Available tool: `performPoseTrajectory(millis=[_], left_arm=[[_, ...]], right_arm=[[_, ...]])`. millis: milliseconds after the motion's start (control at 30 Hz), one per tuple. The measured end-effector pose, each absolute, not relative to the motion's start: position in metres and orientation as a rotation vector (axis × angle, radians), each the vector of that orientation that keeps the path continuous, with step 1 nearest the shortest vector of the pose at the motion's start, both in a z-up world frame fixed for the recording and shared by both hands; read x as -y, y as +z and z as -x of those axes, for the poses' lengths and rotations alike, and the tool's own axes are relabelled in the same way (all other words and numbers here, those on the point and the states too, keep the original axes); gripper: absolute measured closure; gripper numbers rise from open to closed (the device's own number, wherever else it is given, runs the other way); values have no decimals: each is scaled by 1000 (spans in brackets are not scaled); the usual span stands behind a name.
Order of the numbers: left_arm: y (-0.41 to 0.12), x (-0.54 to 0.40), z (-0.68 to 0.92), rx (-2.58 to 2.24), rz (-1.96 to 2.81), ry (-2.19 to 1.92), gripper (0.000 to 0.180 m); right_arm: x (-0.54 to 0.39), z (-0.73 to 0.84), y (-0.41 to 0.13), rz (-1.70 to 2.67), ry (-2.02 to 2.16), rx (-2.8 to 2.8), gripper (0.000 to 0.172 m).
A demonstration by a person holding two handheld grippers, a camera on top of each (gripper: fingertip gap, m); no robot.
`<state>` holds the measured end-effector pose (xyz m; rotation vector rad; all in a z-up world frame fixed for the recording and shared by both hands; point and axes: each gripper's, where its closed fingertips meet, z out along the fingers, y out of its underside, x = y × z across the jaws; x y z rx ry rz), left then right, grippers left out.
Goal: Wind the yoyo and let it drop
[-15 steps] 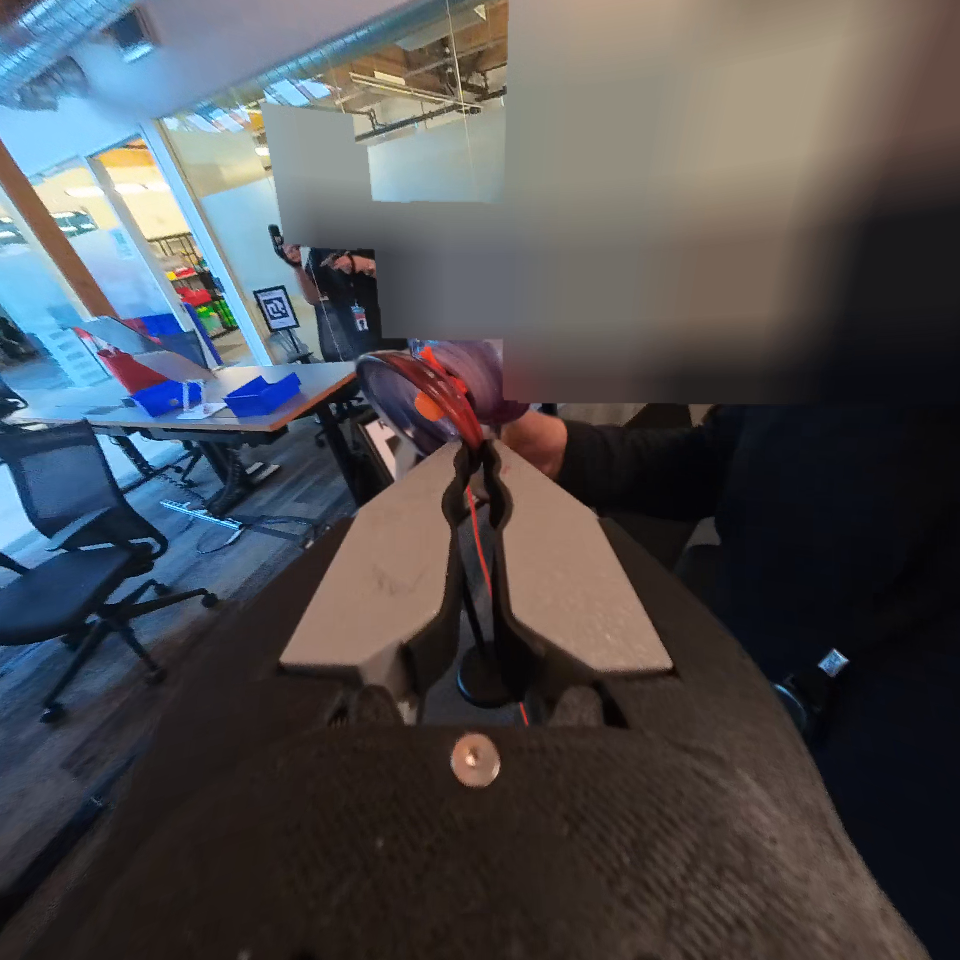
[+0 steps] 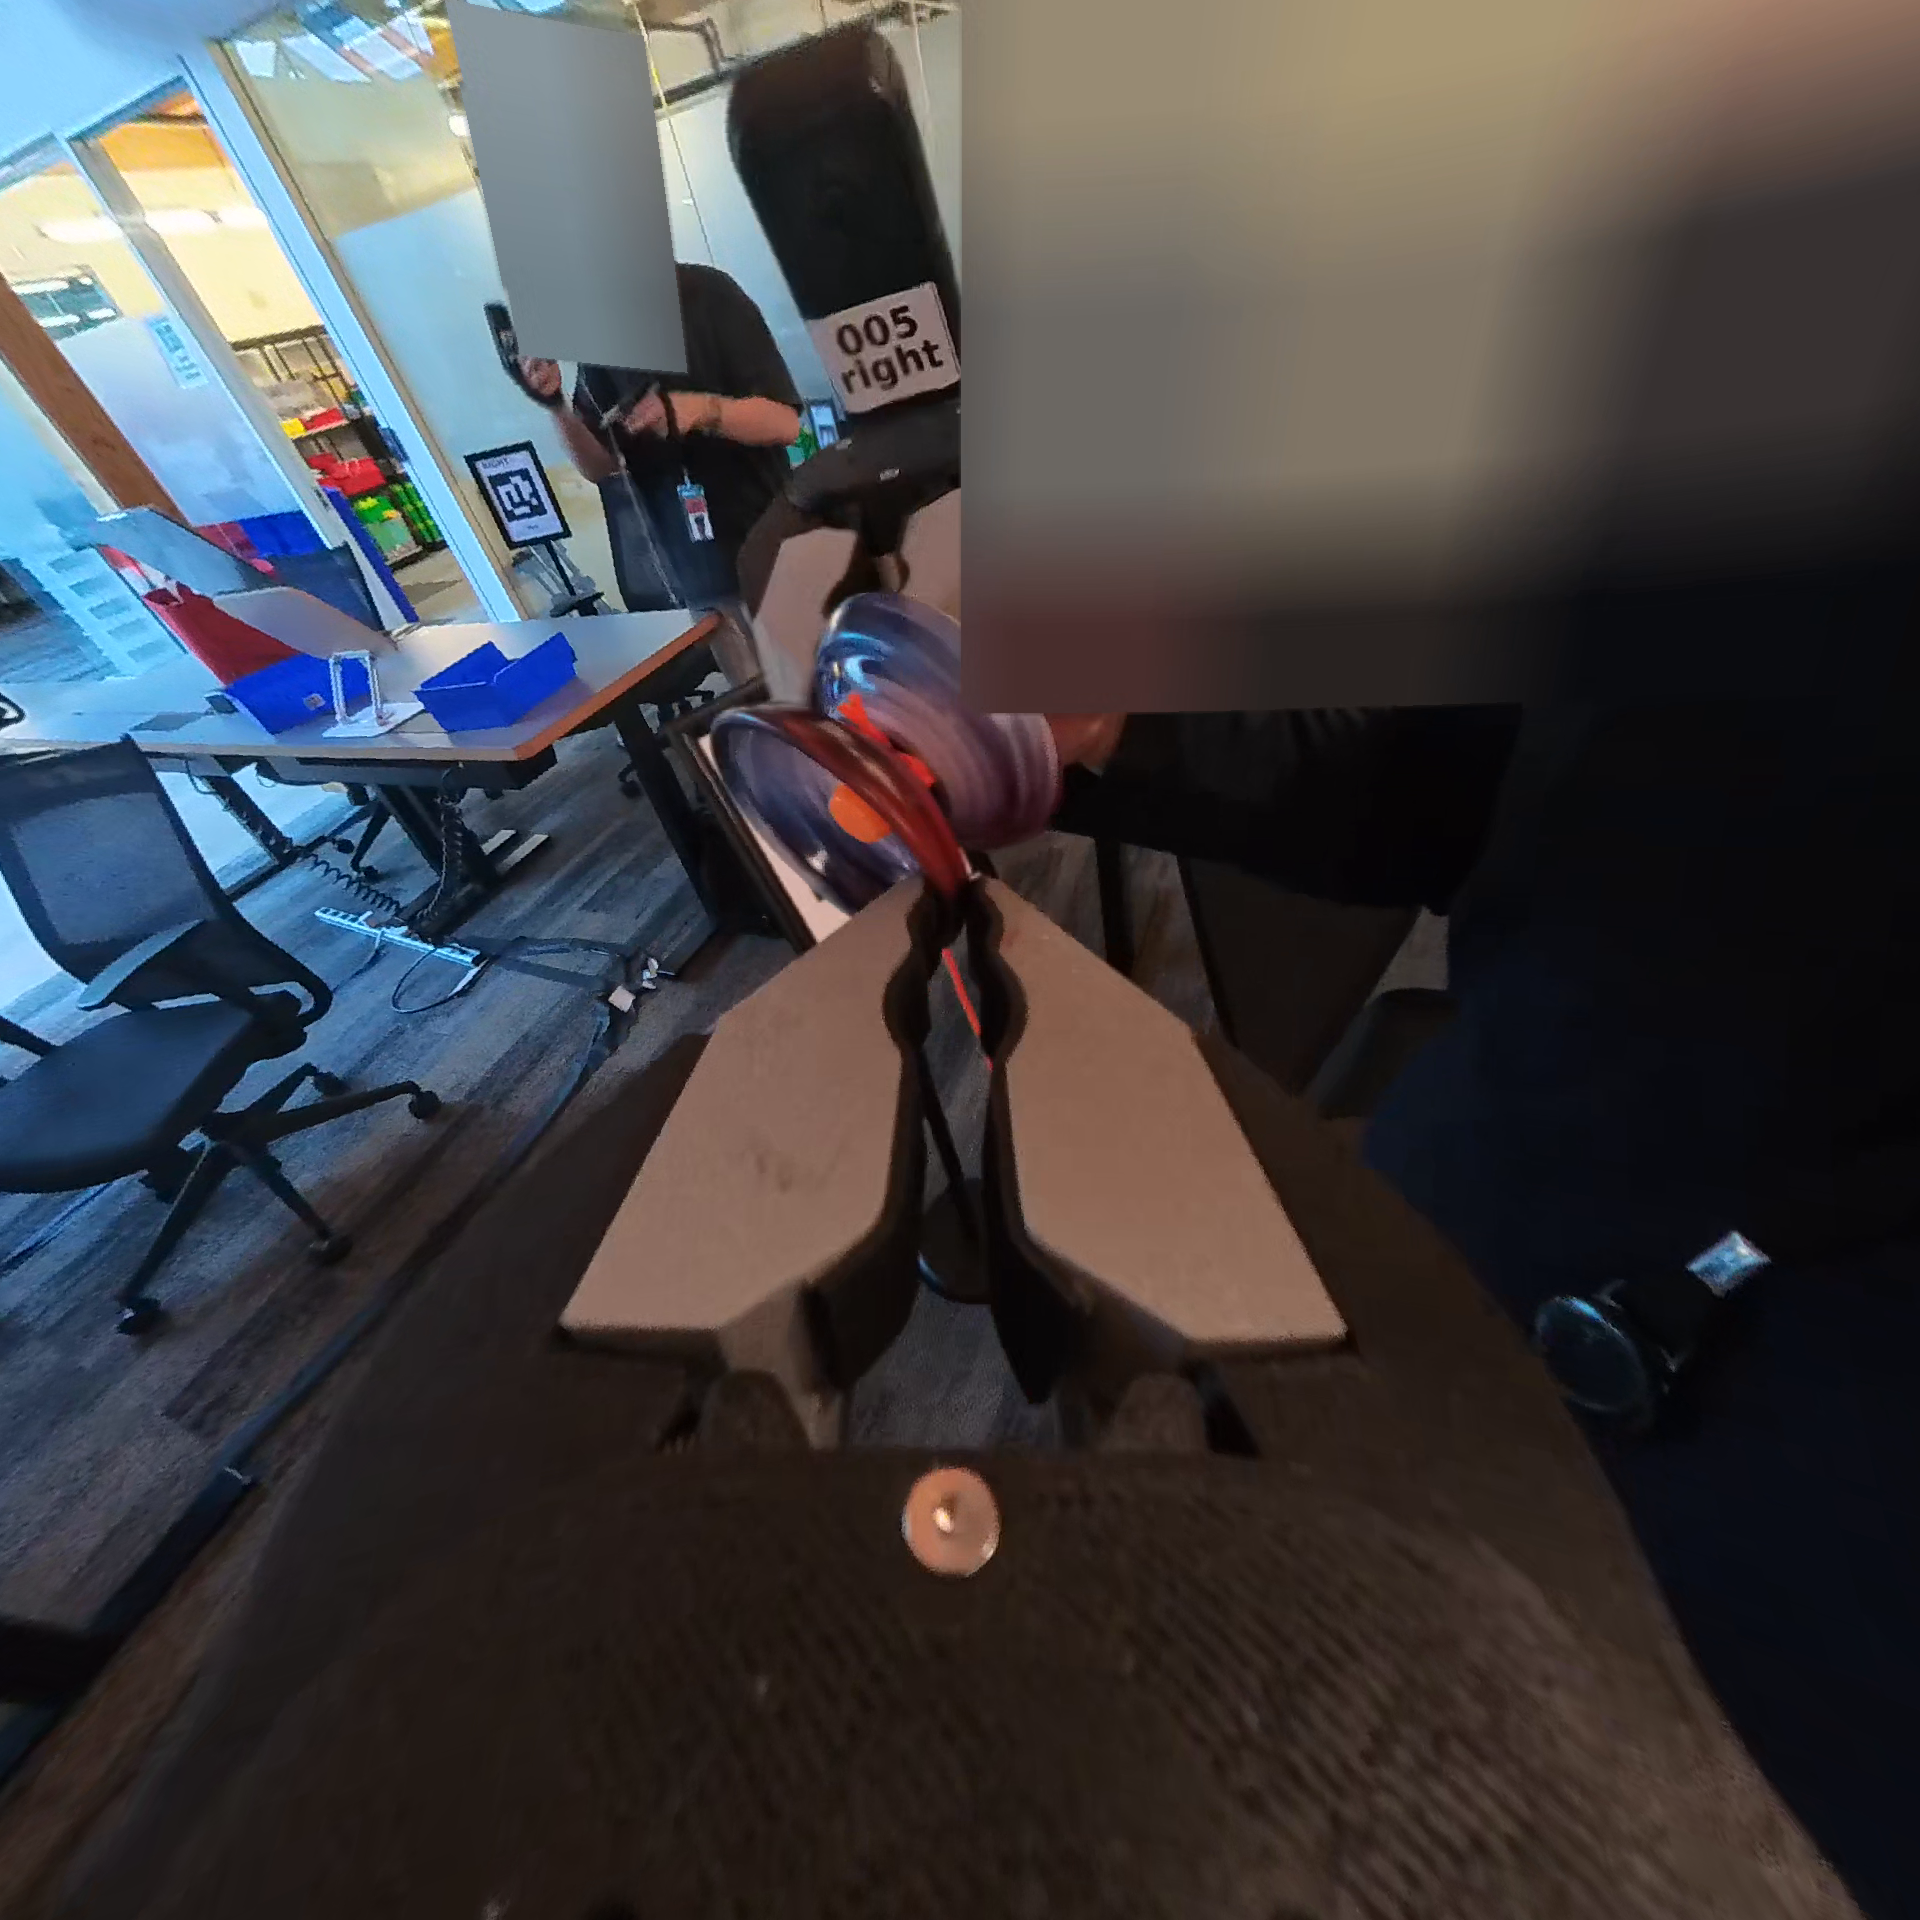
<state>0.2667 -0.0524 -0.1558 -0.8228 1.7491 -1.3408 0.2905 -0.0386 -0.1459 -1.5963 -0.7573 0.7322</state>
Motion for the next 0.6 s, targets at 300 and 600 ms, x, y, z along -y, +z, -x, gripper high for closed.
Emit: performPoseTrajectory(millis=[300, 600], left_arm=[[-170, 57, -272, -1783, 935, -1464, 175], [-167, 51, -272, -1727, 1126, -1795, 170]], right_arm=[[36, -294, -159, 1629, 625, 796, 172], [36, -297, -173, 1642, 316, 969, 172]])
